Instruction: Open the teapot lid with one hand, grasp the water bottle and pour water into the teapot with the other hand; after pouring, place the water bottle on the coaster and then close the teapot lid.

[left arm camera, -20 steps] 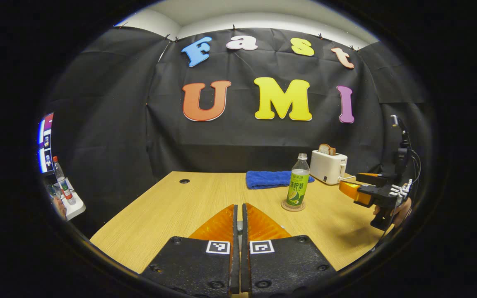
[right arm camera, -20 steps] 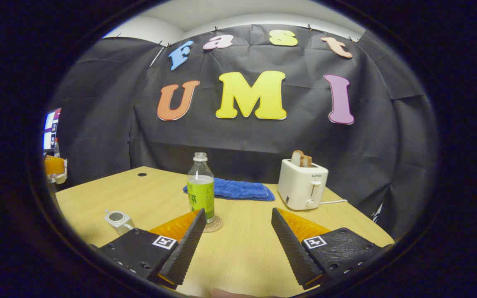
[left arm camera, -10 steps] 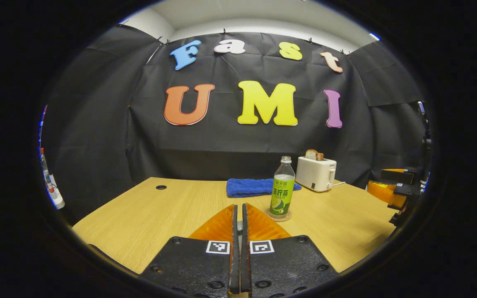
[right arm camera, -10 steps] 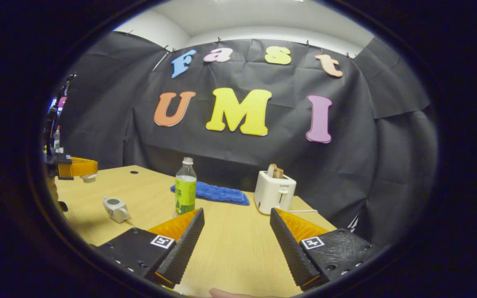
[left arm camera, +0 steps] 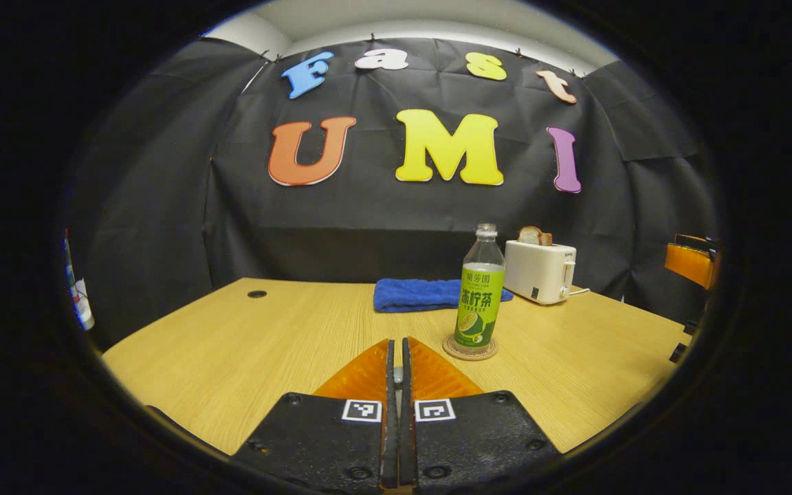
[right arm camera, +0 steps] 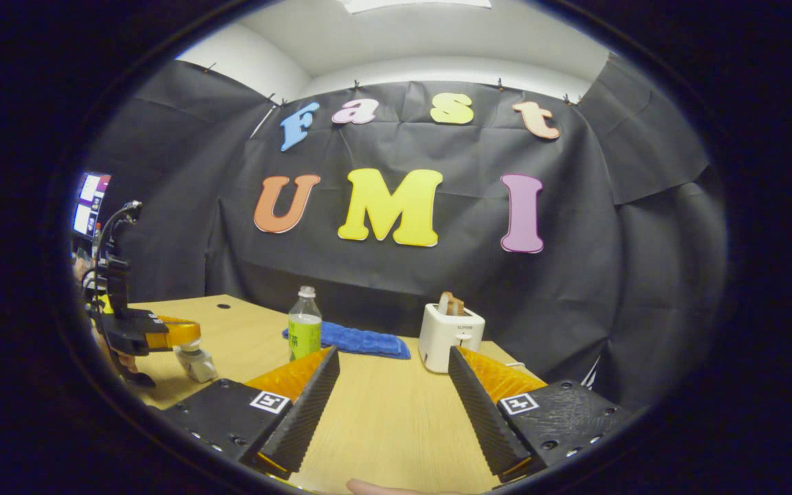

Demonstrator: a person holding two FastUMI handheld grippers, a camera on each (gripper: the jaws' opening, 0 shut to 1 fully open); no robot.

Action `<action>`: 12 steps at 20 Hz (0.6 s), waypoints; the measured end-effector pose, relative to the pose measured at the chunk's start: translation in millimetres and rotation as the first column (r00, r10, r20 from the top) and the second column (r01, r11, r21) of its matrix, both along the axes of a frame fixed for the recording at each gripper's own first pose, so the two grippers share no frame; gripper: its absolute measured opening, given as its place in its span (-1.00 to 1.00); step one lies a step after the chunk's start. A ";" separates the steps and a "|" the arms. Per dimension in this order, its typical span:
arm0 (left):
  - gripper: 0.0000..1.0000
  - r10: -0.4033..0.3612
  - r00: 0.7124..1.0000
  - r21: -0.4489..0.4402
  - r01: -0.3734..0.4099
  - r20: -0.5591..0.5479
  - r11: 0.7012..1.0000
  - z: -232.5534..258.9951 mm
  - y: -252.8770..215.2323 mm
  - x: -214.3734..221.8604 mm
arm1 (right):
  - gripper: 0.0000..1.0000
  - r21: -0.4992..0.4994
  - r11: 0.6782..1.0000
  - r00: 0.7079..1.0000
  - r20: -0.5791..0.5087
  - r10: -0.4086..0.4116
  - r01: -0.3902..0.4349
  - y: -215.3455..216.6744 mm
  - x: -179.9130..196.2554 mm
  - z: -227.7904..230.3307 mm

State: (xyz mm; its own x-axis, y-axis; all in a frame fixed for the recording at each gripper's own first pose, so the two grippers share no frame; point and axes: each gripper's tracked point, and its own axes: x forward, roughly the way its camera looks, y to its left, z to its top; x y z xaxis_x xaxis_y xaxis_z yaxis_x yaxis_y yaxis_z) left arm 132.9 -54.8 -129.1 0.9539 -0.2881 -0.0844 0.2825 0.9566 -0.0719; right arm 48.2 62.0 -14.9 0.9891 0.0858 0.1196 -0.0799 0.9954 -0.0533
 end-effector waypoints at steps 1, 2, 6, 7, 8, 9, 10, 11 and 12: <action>-0.93 0.016 1.000 -0.009 -0.016 0.000 1.000 -0.7 3.9 3.3 | 0.94 0.004 1.000 1.000 -0.004 -0.001 0.001 -0.9 2.6 -1.5; -0.93 0.024 1.000 -0.012 -0.024 -0.001 1.000 -2.1 6.9 6.4 | 0.93 0.007 1.000 1.000 -0.010 0.001 -0.001 -1.5 4.4 -3.4; -0.92 0.032 0.999 -0.015 -0.033 -0.034 0.999 -19.0 10.2 13.1 | 0.93 0.018 1.000 0.999 -0.052 0.010 -0.009 2.0 15.6 -17.1; -0.92 0.024 0.999 -0.015 -0.025 -0.041 1.000 -21.8 9.1 12.8 | 0.89 0.016 1.000 0.998 -0.066 0.011 -0.010 3.0 16.2 -21.2; -0.89 0.020 0.999 -0.013 -0.021 -0.043 1.000 -22.7 7.2 12.8 | 0.94 0.017 1.000 0.997 -0.071 0.012 -0.011 3.4 16.4 -22.9; -0.92 0.026 0.999 -0.009 -0.026 -0.040 1.000 -21.8 7.2 13.1 | 0.90 0.016 1.000 0.997 -0.073 0.013 -0.012 4.0 16.7 -22.8; -0.92 0.029 0.999 -0.003 -0.029 -0.040 1.000 -23.4 7.0 13.9 | 0.90 0.011 1.000 0.997 -0.072 0.015 -0.014 5.0 16.3 -22.6; -0.92 0.032 0.999 0.003 -0.032 -0.040 0.999 -24.1 6.0 14.0 | 0.90 0.005 1.000 0.997 -0.070 0.014 -0.014 5.1 15.0 -22.8; -0.90 0.039 0.998 0.011 -0.038 -0.039 0.999 -24.8 6.2 13.3 | 0.90 -0.003 1.000 0.998 -0.068 0.010 -0.010 5.2 15.5 -22.2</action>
State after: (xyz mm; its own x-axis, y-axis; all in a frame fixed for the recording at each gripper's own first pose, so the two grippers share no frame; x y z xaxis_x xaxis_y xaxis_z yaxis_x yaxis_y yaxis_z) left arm 146.1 -48.6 -153.9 0.9601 -0.2502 -0.1249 0.2427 0.9674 -0.0726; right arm 63.8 67.2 -37.1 0.9940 0.0958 0.0520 -0.0932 0.9944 -0.0505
